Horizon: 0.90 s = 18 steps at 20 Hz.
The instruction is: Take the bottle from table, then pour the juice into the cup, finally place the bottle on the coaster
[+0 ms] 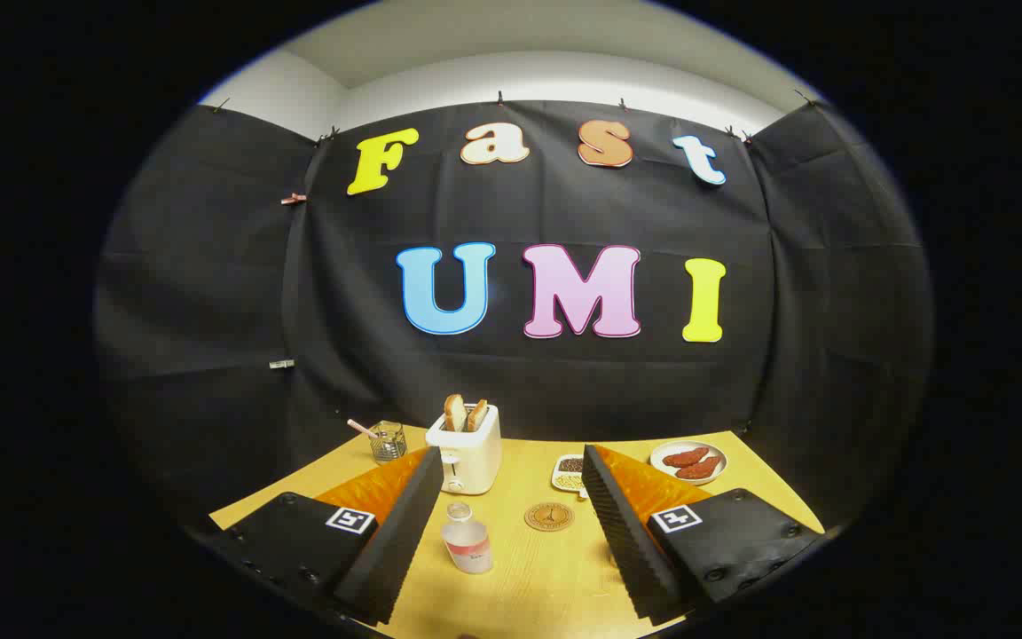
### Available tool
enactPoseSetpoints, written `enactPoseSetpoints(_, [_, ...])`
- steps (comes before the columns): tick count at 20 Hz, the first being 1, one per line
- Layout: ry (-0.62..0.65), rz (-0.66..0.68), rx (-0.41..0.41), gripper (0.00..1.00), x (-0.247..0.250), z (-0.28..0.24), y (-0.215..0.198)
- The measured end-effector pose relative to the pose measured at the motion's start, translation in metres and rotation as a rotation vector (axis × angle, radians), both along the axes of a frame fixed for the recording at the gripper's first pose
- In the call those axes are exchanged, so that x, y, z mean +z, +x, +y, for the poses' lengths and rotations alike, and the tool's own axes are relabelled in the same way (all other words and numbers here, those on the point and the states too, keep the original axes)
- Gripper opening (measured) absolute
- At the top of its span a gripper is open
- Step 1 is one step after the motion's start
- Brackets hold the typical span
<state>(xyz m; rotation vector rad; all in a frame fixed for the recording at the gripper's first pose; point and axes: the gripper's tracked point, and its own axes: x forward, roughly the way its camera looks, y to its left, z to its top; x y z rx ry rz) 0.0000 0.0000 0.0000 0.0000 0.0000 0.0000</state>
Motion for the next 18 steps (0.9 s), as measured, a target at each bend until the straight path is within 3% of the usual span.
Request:
enactPoseSetpoints(5, [0.058, -0.011, 0.040, 0.99, -0.010, 0.041, -0.008])
enactPoseSetpoints(18, [0.022, 0.022, -0.084, 0.98, -0.069, 0.086, -0.024])
